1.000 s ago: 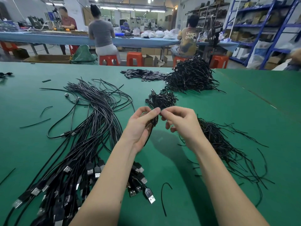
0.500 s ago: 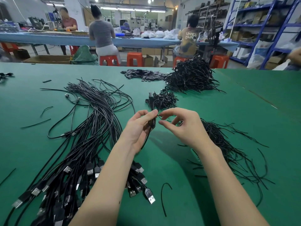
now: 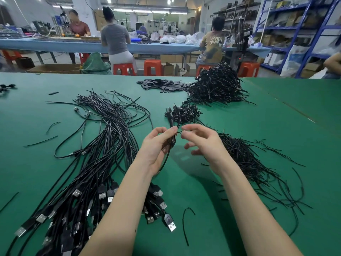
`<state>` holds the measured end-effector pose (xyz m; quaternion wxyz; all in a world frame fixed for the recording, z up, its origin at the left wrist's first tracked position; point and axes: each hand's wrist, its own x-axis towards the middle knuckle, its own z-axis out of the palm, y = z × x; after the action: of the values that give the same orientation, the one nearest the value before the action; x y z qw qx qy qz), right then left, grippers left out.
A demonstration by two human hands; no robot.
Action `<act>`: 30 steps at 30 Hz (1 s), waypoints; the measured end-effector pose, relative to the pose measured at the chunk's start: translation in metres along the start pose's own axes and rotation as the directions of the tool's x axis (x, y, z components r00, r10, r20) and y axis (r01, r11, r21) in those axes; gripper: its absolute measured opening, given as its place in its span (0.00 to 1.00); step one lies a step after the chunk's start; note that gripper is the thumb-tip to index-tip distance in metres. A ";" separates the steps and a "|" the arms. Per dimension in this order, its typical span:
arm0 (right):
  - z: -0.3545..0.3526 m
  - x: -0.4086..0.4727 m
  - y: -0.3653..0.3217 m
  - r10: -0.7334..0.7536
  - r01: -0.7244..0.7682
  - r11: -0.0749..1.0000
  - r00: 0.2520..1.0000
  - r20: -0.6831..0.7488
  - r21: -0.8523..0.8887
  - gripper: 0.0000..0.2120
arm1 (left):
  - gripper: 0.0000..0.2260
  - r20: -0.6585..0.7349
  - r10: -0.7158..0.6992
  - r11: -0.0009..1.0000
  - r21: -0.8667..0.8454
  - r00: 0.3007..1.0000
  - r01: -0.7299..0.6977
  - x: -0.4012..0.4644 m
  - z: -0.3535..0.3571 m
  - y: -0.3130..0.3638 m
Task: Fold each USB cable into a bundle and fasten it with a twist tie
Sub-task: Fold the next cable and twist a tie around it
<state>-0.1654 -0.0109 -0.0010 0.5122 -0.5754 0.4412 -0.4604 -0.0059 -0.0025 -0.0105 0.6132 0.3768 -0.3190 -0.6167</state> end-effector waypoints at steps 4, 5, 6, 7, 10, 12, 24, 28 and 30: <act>-0.004 0.003 0.014 -0.451 0.395 0.811 0.892 -0.033 -0.433 0.11 | 0.14 -0.010 -0.017 1.000 -0.008 1.000 0.016 0.000 -0.002 0.002; -0.003 0.003 0.016 -0.493 0.418 0.770 0.870 -0.033 -0.481 0.10 | 0.14 -0.005 -0.021 1.000 -0.009 1.000 0.021 -0.001 -0.002 0.001; -0.003 0.003 0.017 -0.526 0.431 0.736 0.850 -0.040 -0.523 0.08 | 0.13 0.000 -0.024 1.000 -0.010 1.000 0.024 -0.001 -0.002 0.001; -0.002 0.003 0.017 -0.558 0.441 0.703 0.829 -0.048 -0.559 0.06 | 0.13 0.005 -0.027 1.000 -0.011 1.000 0.027 -0.001 -0.001 0.001; 0.000 0.003 0.017 -0.604 0.465 0.660 0.795 -0.049 -0.590 0.04 | 0.12 0.013 -0.035 0.999 -0.013 0.999 0.035 0.000 -0.002 0.001; -0.001 0.003 0.016 -0.554 0.435 0.724 0.829 -0.075 -0.535 0.03 | 0.11 0.005 -0.028 1.000 -0.011 1.000 0.028 0.000 -0.004 0.001; 0.005 -0.001 0.013 -0.623 0.449 0.612 0.781 -0.048 -0.651 0.04 | 0.12 0.008 -0.061 0.998 -0.027 0.998 0.061 0.000 -0.005 0.001; 0.006 -0.001 0.017 -0.656 0.464 0.593 0.752 -0.061 -0.659 0.04 | 0.12 0.006 -0.095 0.995 -0.022 0.995 0.095 -0.001 -0.003 0.000; 0.006 -0.001 0.019 -0.661 0.464 0.586 0.748 -0.060 -0.664 0.04 | 0.12 0.007 -0.106 0.994 -0.031 0.994 0.106 -0.001 -0.003 0.000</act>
<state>-0.1598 -0.0106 -0.0203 0.0487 -0.7415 0.4294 -0.5132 -0.0033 -0.0009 -0.0122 0.5844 0.3820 -0.2906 -0.6543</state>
